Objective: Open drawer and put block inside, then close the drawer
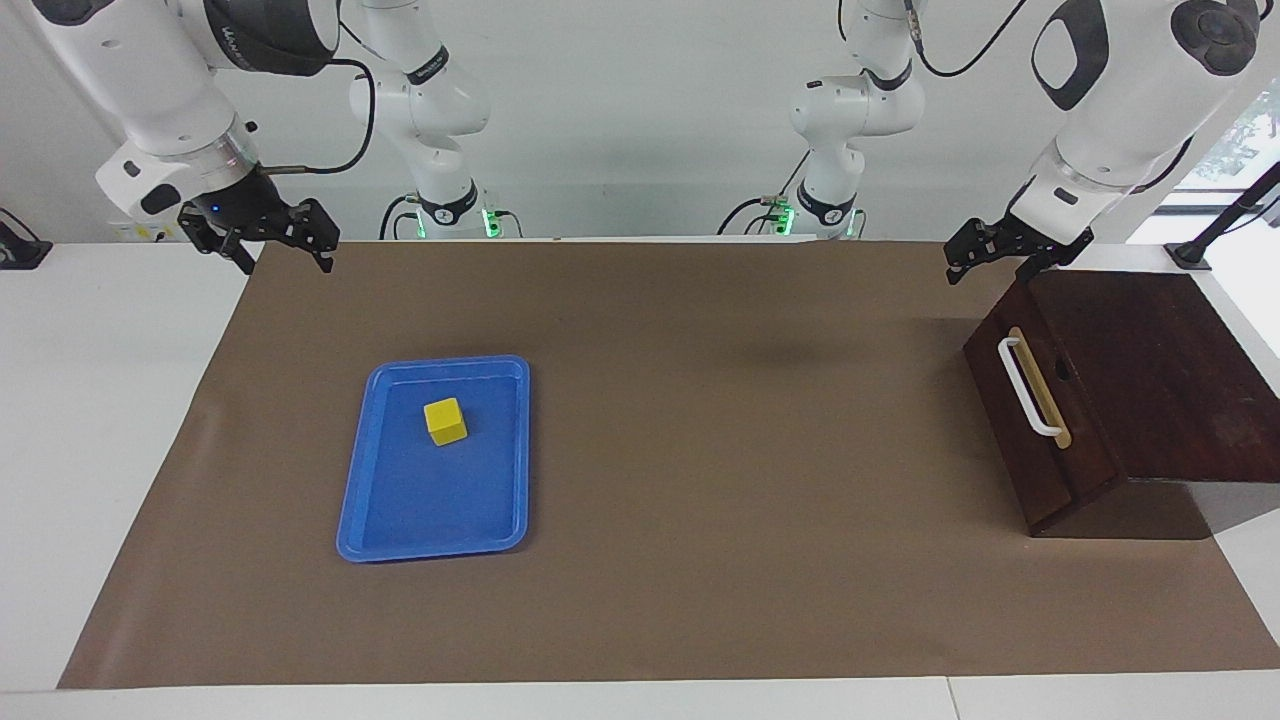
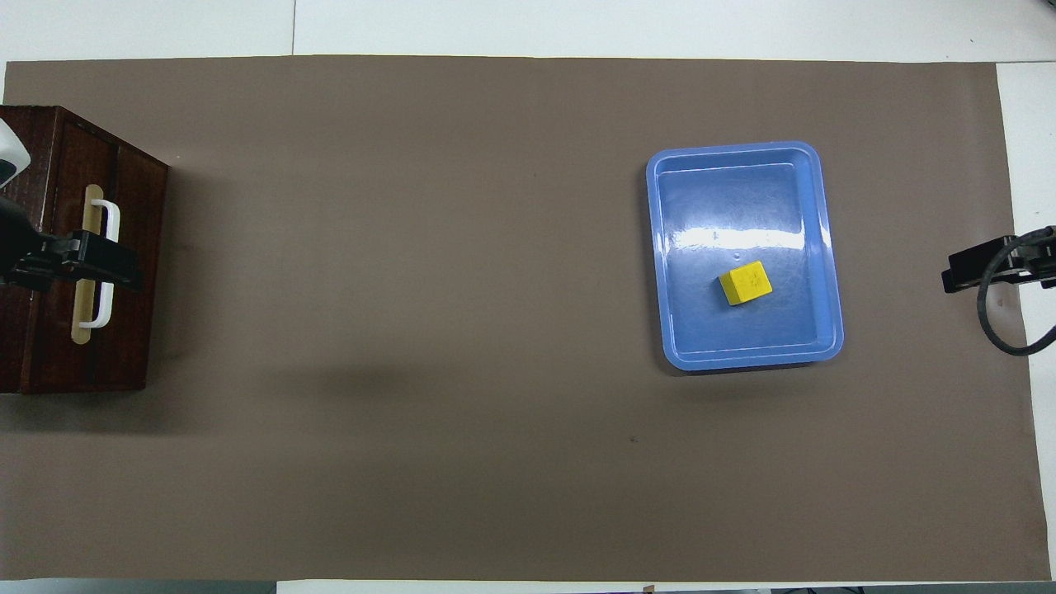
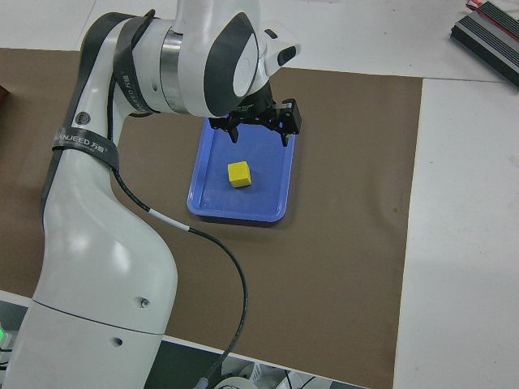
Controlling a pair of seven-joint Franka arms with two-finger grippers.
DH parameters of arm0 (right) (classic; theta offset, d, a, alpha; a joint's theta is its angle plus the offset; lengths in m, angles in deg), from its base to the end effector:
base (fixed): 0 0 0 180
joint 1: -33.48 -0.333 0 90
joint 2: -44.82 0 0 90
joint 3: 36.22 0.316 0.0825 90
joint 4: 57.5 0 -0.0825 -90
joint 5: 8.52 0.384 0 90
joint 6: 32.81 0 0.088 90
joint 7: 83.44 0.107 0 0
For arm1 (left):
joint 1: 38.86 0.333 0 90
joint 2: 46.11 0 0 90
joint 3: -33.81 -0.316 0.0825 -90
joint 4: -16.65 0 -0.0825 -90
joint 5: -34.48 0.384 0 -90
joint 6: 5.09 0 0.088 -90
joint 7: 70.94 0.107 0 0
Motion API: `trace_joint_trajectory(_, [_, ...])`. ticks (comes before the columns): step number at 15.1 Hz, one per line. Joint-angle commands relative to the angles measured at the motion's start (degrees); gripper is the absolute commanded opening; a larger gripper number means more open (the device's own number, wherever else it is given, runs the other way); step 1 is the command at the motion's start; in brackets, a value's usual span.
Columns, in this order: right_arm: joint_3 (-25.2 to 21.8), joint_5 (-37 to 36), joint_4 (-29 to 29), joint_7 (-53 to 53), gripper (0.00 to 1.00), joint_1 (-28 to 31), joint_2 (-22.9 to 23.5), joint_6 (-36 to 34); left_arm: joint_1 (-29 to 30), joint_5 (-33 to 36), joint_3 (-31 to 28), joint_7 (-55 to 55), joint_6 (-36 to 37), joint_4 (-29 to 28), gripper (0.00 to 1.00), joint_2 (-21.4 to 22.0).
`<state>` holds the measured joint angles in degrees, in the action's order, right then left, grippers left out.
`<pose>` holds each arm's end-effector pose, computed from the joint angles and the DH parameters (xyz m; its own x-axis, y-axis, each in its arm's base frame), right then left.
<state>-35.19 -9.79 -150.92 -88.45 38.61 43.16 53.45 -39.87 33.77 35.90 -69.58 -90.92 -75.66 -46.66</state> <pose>0.5355 -0.0407 0.6070 0.9951 0.0147 -0.0974 0.0162 -0.9998 0.0142 0.5465 -0.0309 0.5945 0.9894 -0.0783 -0.1220 -0.0770 -0.9969 0.0156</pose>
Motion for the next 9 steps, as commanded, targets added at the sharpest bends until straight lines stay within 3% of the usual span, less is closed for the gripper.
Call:
trace_joint_trajectory(1, [0.5, 0.4, -0.1, 0.7, 1.0, 0.8, -0.4, 0.4, 0.1, 0.5, -0.1, 0.5, -1.0, -1.2, 1.0, 1.0])
trace_joint_trajectory(9, [0.5, -0.1, -0.4, 0.6, 1.0, 0.1, -0.7, 1.7, 0.1, 0.4, -0.1, 0.5, -1.0, -1.2, 1.0, 1.1])
